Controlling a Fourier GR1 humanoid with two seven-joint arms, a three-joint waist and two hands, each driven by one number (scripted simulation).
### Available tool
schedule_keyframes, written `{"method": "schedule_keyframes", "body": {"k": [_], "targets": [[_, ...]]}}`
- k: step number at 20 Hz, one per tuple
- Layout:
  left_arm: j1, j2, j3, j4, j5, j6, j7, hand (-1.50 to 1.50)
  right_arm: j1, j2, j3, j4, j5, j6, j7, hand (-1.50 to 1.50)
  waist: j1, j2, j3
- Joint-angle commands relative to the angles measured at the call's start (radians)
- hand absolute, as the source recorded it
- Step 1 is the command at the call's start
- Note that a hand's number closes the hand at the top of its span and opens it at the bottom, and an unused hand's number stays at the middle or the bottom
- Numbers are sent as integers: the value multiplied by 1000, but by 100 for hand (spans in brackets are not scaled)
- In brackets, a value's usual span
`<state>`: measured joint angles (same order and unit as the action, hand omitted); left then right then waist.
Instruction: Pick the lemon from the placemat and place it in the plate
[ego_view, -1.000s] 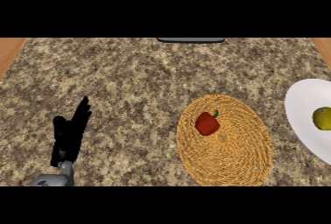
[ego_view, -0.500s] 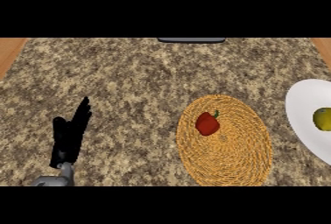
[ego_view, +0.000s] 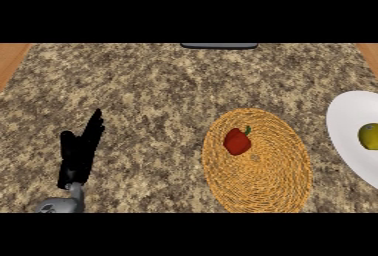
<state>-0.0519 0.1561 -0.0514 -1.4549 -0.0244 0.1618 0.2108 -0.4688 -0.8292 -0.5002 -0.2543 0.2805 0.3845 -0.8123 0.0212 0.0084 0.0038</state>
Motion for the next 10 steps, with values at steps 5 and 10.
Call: {"method": "schedule_keyframes", "body": {"k": [5,10], "targets": [[30,-18,-12,-29,-9,-2,1,0,6,-60,2,70,6,49,-88,-150,10,3,2],[-50,6,16,4,0,-23,44,0,3,-90,17,81,20,41,-69,-150,4,4,2]]}}
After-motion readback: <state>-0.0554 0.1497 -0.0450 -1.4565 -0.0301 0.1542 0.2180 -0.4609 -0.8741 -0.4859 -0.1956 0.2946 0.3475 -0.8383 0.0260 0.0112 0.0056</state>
